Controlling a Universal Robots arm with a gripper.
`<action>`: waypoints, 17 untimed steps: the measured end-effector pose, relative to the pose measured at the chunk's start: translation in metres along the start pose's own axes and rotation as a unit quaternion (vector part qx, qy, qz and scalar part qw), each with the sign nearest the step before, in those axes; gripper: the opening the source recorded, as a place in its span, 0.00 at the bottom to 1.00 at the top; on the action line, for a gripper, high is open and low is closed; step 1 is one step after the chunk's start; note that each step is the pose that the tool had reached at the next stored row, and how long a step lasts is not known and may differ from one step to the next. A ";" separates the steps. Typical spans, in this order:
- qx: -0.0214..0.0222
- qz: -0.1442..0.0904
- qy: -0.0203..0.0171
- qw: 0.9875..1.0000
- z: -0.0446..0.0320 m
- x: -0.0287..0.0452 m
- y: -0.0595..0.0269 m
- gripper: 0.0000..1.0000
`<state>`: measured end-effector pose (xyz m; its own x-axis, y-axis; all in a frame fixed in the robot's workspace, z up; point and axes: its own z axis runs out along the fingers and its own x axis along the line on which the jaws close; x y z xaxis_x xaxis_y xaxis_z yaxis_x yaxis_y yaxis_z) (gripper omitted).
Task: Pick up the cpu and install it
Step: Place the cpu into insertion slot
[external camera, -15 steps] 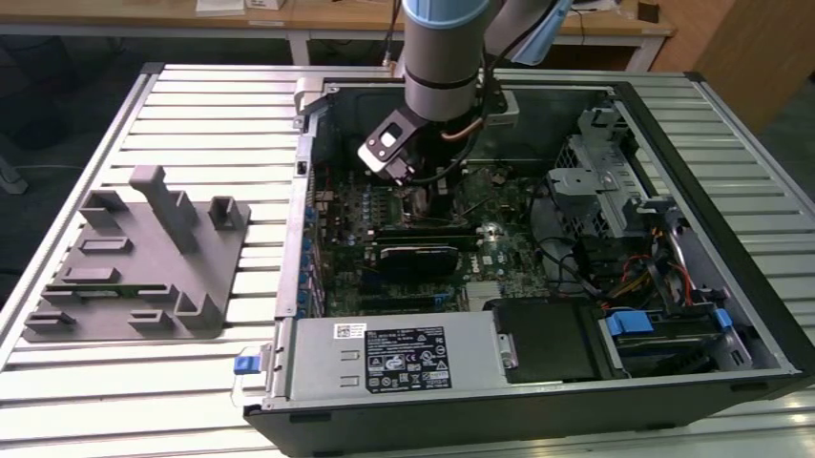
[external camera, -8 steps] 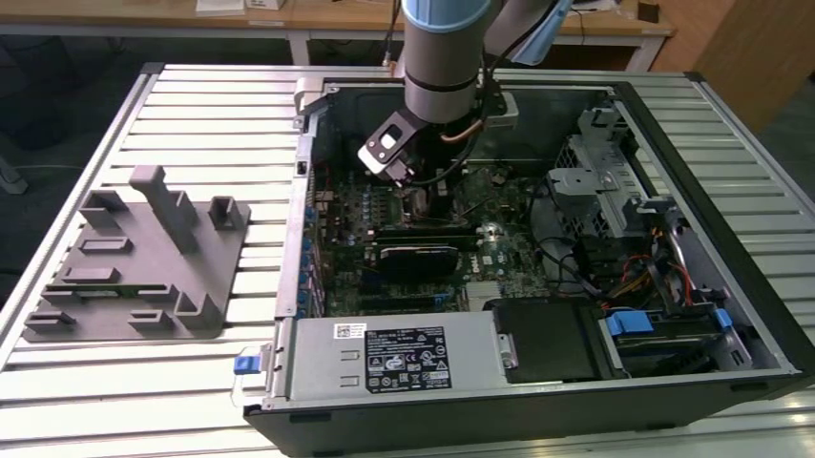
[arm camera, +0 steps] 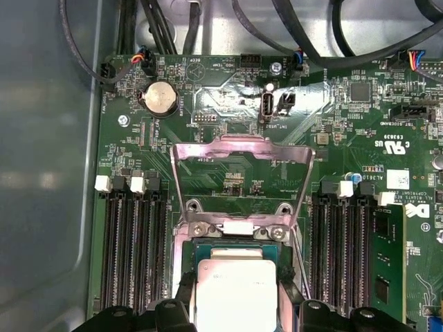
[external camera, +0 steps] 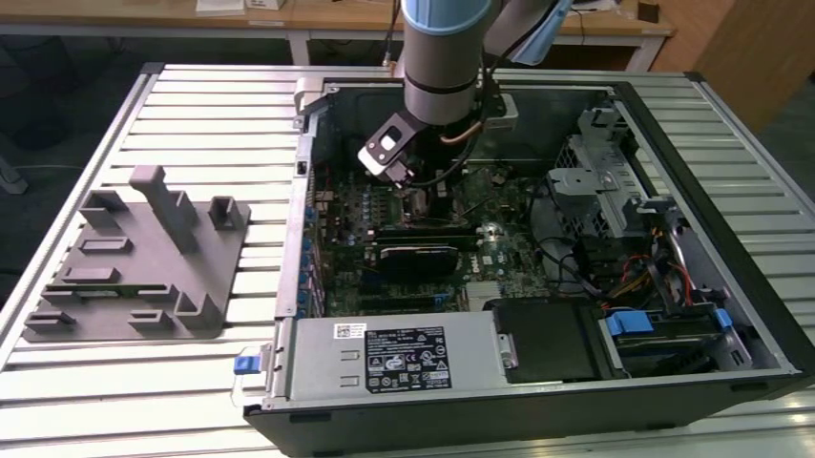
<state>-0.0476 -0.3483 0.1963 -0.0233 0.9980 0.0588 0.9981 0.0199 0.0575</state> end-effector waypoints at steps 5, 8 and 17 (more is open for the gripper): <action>-0.001 0.013 -0.001 1.000 0.0009 0.0000 -0.0001 0.55; -0.001 0.015 -0.001 1.000 0.0015 0.0000 -0.0007 0.55; -0.001 0.015 -0.001 1.000 0.0039 -0.0002 -0.0022 0.55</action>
<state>-0.0496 -0.3483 0.1922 0.0068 0.9982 0.0591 0.9983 -0.0102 0.0573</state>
